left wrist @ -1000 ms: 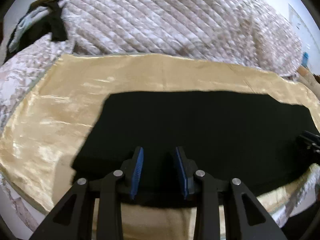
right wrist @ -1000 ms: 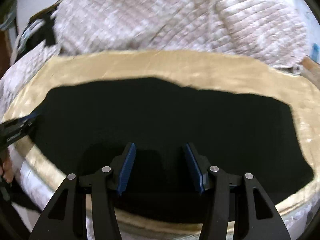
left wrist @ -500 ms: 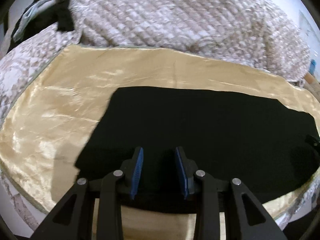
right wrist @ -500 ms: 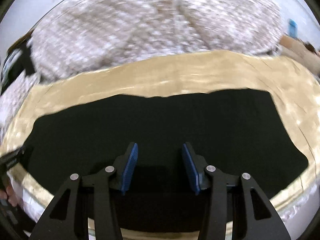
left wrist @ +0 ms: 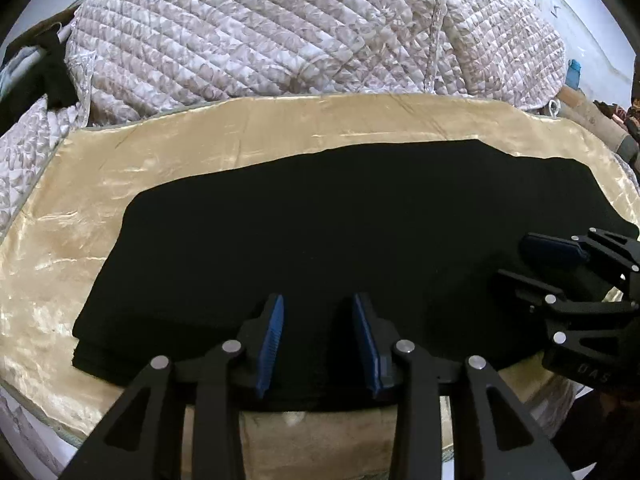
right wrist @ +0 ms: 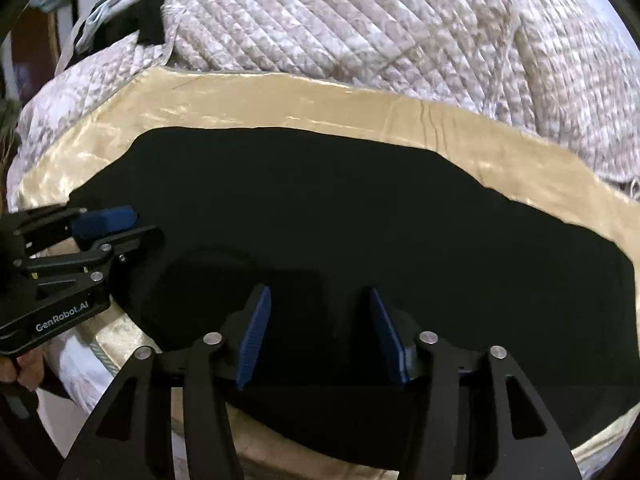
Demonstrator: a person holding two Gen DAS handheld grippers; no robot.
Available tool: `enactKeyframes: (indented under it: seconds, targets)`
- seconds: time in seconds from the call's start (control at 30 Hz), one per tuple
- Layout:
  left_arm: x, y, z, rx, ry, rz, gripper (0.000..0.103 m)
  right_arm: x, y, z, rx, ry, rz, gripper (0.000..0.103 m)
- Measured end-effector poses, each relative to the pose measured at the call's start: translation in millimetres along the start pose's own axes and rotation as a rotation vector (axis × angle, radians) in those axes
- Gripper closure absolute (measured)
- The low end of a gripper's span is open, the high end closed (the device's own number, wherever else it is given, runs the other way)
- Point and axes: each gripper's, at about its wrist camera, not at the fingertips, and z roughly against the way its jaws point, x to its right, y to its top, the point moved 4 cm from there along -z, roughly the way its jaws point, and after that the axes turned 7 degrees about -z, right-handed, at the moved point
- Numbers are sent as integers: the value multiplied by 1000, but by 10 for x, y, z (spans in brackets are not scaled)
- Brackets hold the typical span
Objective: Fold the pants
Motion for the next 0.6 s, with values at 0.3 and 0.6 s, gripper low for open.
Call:
enactKeyframes:
  seconds: [0.3, 0.6]
  targets:
    - [-185, -69, 71, 8, 21, 44, 60, 77, 2, 51, 2, 7, -17, 46]
    - [-641, -308, 223, -4, 115, 197, 58, 337, -11, 195, 26, -18, -107, 46]
